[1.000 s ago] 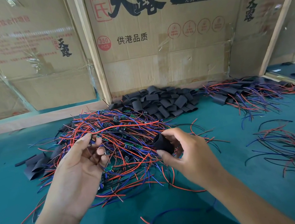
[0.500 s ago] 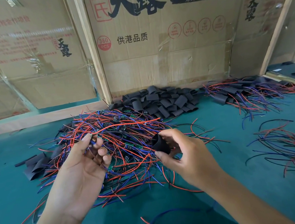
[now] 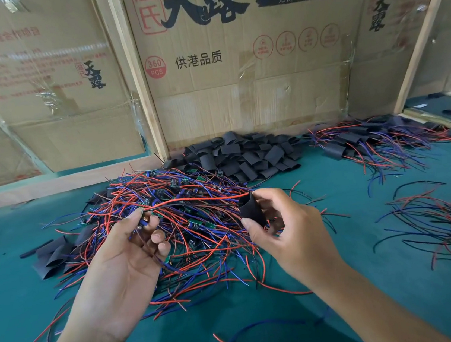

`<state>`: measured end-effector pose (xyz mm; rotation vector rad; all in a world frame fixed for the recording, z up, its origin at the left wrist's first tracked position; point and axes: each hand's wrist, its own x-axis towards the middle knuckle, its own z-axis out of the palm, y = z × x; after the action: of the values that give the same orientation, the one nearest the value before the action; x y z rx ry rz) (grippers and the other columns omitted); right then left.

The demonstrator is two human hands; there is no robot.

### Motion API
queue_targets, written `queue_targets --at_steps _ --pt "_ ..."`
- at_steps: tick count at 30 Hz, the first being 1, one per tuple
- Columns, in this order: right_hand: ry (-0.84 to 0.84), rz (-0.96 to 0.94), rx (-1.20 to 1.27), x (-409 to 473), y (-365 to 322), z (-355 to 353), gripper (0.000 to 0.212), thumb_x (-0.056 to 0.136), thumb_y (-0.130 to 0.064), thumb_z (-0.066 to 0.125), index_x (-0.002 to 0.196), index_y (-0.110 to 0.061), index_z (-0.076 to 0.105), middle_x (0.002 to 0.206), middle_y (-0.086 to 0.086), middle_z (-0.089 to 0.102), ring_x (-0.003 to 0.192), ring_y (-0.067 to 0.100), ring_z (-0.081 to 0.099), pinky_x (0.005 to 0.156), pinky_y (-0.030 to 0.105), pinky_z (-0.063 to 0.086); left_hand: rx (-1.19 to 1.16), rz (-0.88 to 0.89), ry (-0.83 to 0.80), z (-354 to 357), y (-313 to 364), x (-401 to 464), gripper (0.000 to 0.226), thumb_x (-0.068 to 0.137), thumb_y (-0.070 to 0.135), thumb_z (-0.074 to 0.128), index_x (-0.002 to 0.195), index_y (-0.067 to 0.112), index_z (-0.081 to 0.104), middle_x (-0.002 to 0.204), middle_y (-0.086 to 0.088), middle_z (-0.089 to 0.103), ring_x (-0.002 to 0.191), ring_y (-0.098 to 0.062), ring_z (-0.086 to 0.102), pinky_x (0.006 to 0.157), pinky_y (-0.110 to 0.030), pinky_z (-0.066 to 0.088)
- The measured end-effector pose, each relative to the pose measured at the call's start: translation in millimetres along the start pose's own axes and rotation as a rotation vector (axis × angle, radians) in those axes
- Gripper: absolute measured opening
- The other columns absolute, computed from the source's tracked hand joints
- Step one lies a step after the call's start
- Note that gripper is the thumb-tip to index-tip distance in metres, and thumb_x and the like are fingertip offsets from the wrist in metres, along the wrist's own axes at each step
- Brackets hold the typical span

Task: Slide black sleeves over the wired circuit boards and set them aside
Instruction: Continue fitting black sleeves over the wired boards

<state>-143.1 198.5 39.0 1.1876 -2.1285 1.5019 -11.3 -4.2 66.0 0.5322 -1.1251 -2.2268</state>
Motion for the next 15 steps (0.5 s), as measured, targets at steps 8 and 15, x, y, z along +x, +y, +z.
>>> queue_targets --at_steps 8,15 --pt "0.083 -0.071 -0.039 0.5 -0.6 0.3 0.035 0.085 -0.038 0.066 0.115 -0.020 0.064 0.094 -0.016 0.069 0.063 0.012 0.061 0.062 0.032 0.053 0.013 -0.017 0.020 4.4 1.6 0.0 0.014 0.089 0.026 0.053 0.079 0.017 0.057 0.063 0.004 0.060 0.043 -0.009 0.048 0.039 -0.021 0.044" --pt "0.117 -0.179 -0.170 1.9 1.1 -0.7 0.036 0.087 -0.032 0.067 0.119 -0.015 0.065 0.098 -0.010 0.070 0.072 -0.004 0.048 0.067 0.020 0.049 0.099 0.064 0.041 4.8 0.9 -6.1 0.021 0.098 0.022 0.048 0.079 0.017 0.057 0.067 0.003 0.060 0.047 -0.009 0.049 0.042 -0.021 0.046"
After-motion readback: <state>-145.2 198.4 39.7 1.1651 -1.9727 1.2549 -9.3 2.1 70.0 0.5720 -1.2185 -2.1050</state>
